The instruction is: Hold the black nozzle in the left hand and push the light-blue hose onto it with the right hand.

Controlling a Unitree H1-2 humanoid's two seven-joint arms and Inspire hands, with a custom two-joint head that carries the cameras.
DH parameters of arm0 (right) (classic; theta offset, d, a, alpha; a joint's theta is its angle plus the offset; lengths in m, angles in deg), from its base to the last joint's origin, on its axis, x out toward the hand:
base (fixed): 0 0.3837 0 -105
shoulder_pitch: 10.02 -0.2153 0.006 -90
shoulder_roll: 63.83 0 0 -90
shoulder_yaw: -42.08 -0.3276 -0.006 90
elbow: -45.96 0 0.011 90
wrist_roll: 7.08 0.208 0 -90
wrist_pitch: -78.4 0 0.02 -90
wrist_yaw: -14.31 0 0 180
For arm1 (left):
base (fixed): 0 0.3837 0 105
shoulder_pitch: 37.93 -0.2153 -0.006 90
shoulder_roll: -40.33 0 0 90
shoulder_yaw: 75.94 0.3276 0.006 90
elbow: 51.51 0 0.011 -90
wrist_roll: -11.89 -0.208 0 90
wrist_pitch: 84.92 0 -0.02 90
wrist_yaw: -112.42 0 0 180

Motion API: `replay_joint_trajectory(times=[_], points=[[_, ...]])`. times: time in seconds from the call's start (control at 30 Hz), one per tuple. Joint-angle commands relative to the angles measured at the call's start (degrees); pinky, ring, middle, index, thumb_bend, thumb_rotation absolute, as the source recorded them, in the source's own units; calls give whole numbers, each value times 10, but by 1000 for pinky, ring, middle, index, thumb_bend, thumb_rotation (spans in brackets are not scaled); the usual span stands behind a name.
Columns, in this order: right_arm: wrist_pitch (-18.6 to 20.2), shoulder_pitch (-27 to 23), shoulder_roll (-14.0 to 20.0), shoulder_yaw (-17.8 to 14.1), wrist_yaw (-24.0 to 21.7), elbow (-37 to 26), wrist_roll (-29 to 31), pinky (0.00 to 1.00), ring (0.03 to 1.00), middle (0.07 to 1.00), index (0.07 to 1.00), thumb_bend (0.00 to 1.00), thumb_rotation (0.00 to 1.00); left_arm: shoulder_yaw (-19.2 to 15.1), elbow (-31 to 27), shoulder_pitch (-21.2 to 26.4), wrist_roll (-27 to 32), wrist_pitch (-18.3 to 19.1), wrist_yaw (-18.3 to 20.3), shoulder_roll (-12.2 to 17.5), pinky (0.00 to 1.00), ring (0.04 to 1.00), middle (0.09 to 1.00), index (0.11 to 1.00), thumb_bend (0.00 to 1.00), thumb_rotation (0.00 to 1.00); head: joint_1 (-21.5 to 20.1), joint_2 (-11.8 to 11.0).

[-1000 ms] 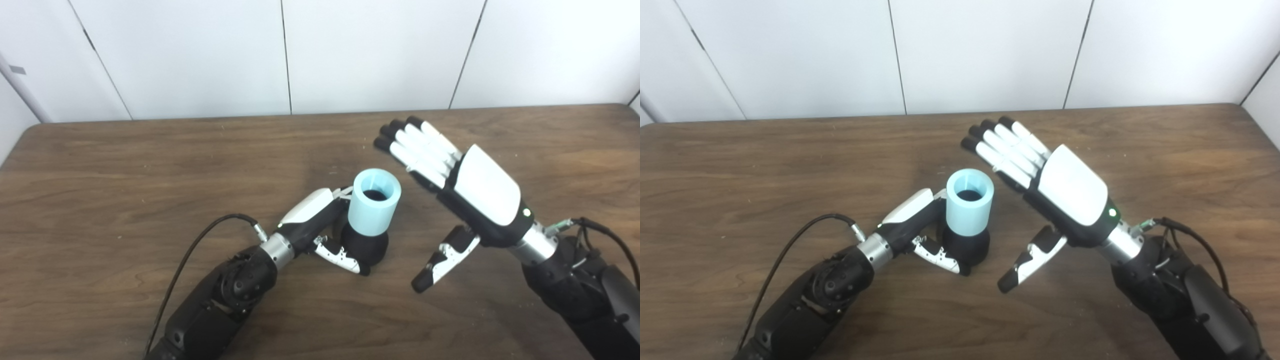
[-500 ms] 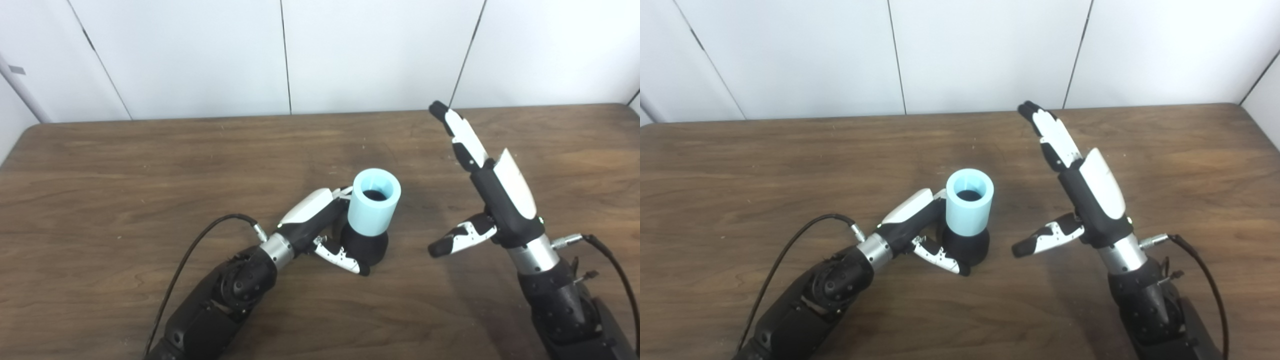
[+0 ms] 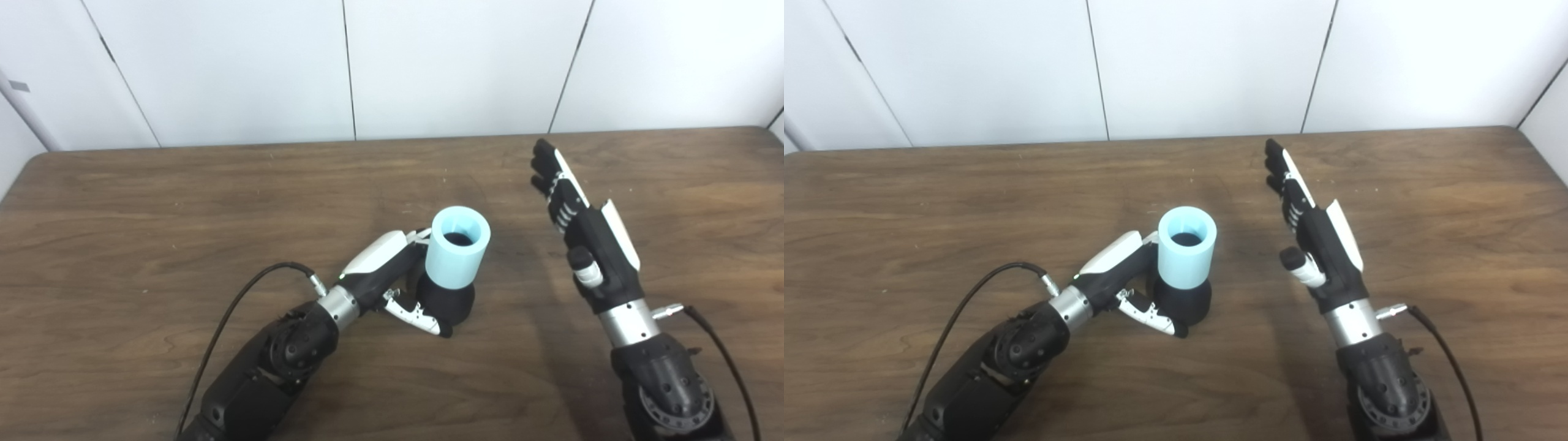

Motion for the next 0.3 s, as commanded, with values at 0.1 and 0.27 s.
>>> replay_joint_trajectory(times=[0.1,0.27], points=[[3,-4,-13,-10,-20,-27,39,1000,1000,1000,1000,891,1000,29,54,-62,-16,88,83,32,1000,997,815,480,522,64,2,1],[-3,2,-20,-8,-31,-21,48,1000,1000,1000,1000,887,1000,26,48,-66,-12,86,82,34,1000,990,841,487,523,73,3,-3]])
